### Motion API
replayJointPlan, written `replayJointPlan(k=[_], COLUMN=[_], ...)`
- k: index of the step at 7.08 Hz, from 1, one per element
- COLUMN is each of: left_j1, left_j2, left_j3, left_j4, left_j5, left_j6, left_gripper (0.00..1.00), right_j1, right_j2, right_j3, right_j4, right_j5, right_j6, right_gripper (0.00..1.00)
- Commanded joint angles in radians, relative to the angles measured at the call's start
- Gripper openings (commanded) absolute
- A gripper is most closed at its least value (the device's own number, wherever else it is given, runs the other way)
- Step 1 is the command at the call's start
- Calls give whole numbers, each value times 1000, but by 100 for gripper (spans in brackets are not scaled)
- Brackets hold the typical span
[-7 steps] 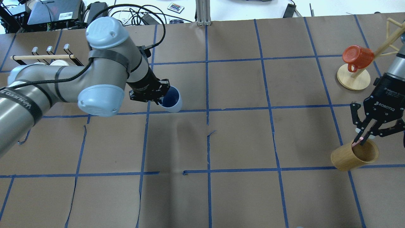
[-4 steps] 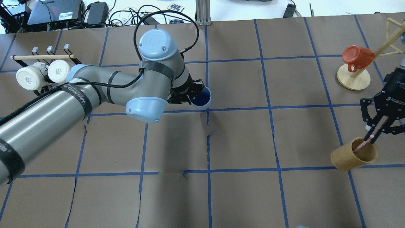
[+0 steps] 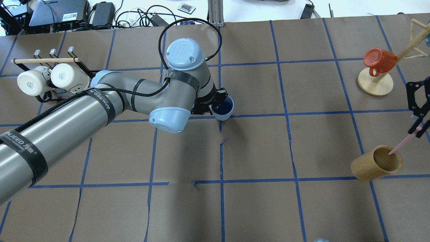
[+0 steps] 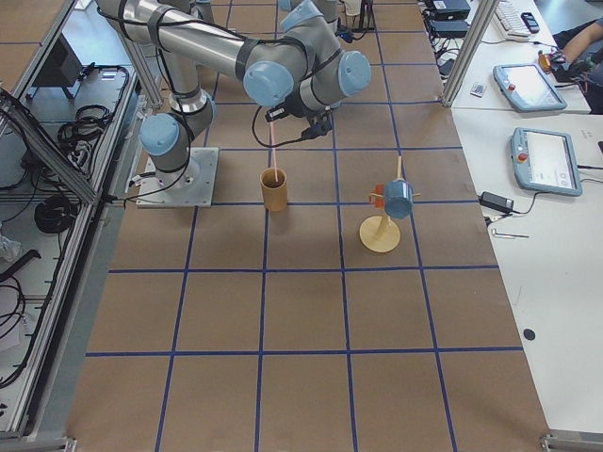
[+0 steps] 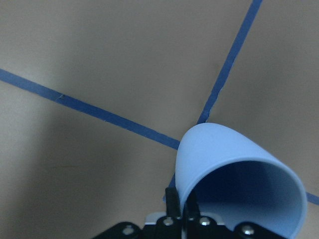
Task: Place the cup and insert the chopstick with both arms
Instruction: 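Release cup and raise left gripper while right gripper lifts chopstick out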
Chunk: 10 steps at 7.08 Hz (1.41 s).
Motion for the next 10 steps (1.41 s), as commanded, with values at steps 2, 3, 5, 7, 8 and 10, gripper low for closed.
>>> replayJointPlan(k=[2, 3, 5, 7, 8, 10], left_j1=[18, 68, 198, 356, 384, 375], left_j2=[53, 93, 206, 279, 282, 325], left_j3=[7, 7, 9, 69, 173, 204], left_j4=[-15, -68, -199, -265, -423, -535], left_j5=[24, 56, 95, 79, 87, 93], left_j6=[45, 128, 422, 598, 609, 664], left_gripper=[100, 100, 100, 100, 100, 100], right_j1=[9, 12, 73, 281, 383, 504], right_j2=[0, 6, 20, 70, 113, 179], right_j3=[-111, -110, -108, -107, -101, -101], right_j4=[79, 81, 66, -181, -361, -576], right_j5=[194, 327, 586, 760, 819, 883], right_j6=[1, 1, 80, 351, 513, 732], right_gripper=[1, 1, 0, 0, 0, 0])
